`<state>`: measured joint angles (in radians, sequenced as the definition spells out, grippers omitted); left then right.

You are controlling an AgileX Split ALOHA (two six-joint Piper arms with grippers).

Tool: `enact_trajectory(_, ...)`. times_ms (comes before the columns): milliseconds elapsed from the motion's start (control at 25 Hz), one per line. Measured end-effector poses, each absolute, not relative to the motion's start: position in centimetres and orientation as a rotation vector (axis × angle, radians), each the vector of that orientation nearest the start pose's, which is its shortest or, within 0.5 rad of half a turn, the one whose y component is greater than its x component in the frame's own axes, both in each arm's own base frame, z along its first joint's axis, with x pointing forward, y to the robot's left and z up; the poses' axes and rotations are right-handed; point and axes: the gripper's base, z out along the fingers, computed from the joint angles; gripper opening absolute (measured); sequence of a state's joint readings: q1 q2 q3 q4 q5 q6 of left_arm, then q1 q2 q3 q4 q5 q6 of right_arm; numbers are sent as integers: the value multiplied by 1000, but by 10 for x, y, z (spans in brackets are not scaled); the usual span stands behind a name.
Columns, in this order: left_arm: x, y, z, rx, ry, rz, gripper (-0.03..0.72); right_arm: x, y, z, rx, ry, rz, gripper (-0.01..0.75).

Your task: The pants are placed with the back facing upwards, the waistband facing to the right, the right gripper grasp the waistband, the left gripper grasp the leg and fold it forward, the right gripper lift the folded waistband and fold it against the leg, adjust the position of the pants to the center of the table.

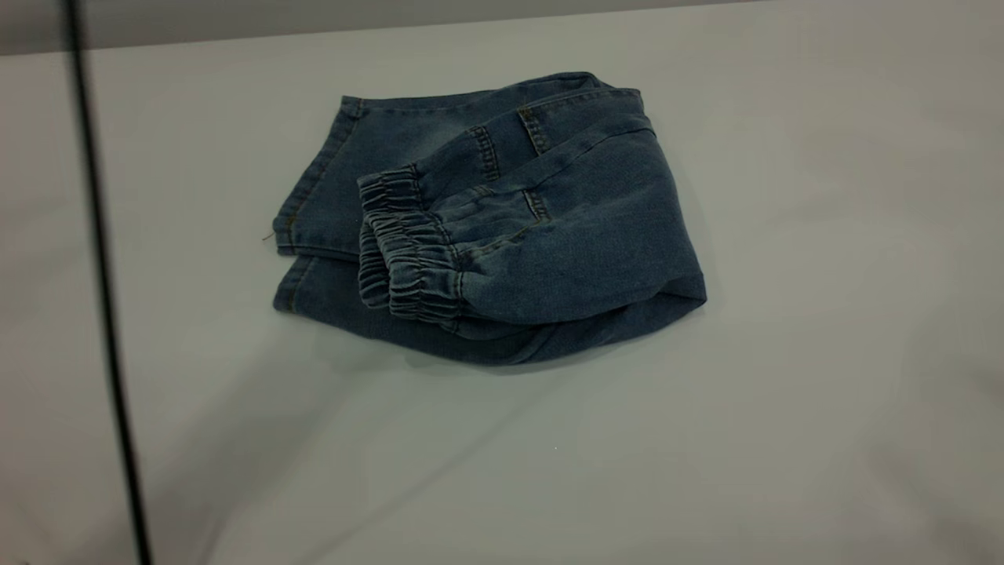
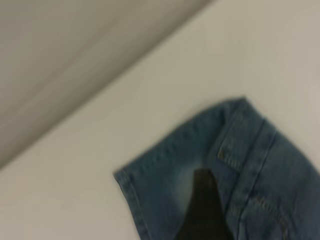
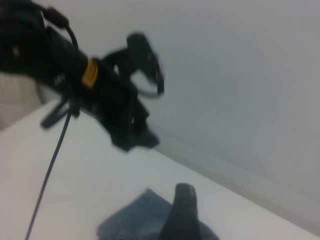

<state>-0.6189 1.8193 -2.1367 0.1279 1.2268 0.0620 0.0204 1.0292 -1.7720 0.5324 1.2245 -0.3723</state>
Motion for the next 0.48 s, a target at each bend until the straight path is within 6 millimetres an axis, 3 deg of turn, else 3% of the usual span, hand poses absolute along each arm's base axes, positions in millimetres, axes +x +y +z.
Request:
enact_trajectory(280,259,-178,514,709,2075,-242,516,48,44,537,-490,1765,371,570)
enact_trajectory(480,211,-144,531,694,2029,-267,516,2,43,514,-476,1738,361,570)
